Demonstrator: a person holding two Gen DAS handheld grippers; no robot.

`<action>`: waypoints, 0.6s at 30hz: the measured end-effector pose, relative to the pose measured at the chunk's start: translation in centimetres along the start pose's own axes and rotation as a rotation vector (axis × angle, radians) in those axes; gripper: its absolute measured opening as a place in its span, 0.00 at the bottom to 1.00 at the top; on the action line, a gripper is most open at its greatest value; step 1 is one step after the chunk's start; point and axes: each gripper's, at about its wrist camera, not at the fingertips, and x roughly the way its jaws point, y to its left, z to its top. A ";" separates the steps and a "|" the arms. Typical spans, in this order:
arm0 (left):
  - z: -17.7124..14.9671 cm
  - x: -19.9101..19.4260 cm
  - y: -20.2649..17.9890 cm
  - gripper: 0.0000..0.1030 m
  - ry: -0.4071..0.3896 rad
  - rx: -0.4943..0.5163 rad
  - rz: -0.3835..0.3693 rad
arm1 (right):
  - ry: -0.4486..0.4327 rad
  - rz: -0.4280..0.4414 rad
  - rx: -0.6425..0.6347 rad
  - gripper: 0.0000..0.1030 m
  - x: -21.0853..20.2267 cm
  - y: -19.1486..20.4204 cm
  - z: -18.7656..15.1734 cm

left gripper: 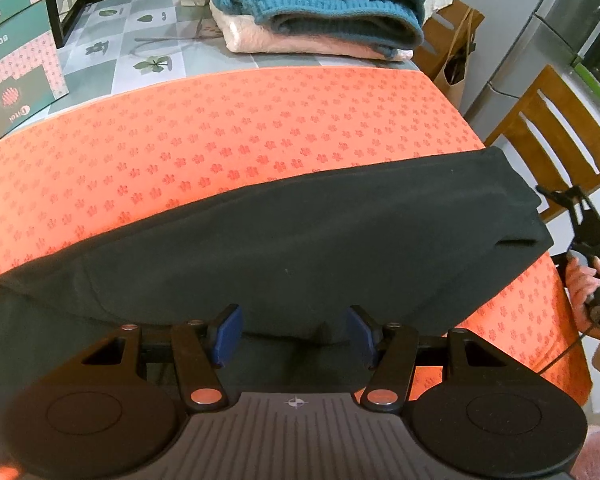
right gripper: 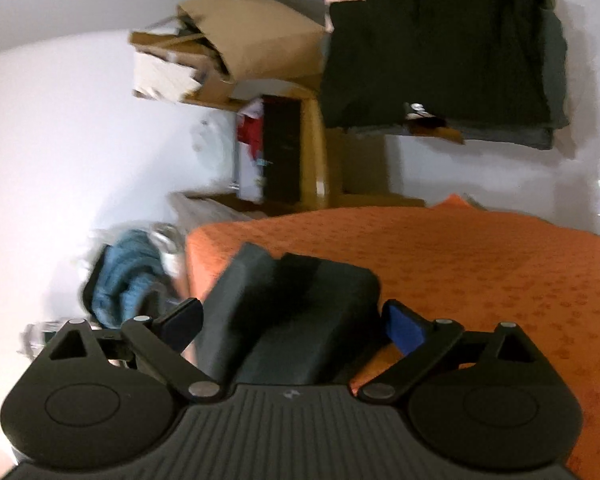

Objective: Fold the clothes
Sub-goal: 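Grasp the shirt strip's end with the right gripper and lift it, then fold the held strip end back over the strip with the right gripper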

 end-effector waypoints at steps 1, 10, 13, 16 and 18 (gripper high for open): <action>0.0 0.0 0.0 0.59 0.001 0.000 0.000 | 0.013 -0.023 0.007 0.95 0.5 -0.2 0.0; 0.0 -0.1 -0.2 0.59 -0.005 -0.002 -0.003 | -0.019 -0.017 0.045 0.41 0.7 0.1 0.0; 0.0 -0.3 -0.2 0.59 -0.014 -0.008 -0.004 | -0.082 0.051 0.035 0.13 -0.9 1.2 -0.1; 0.3 -0.7 -0.1 0.59 -0.029 -0.027 -0.016 | -0.125 0.091 -0.064 0.13 -2.7 4.1 -0.8; 0.6 -1.1 0.0 0.59 -0.042 -0.049 -0.035 | -0.134 0.114 -0.148 0.13 -3.7 6.5 -1.6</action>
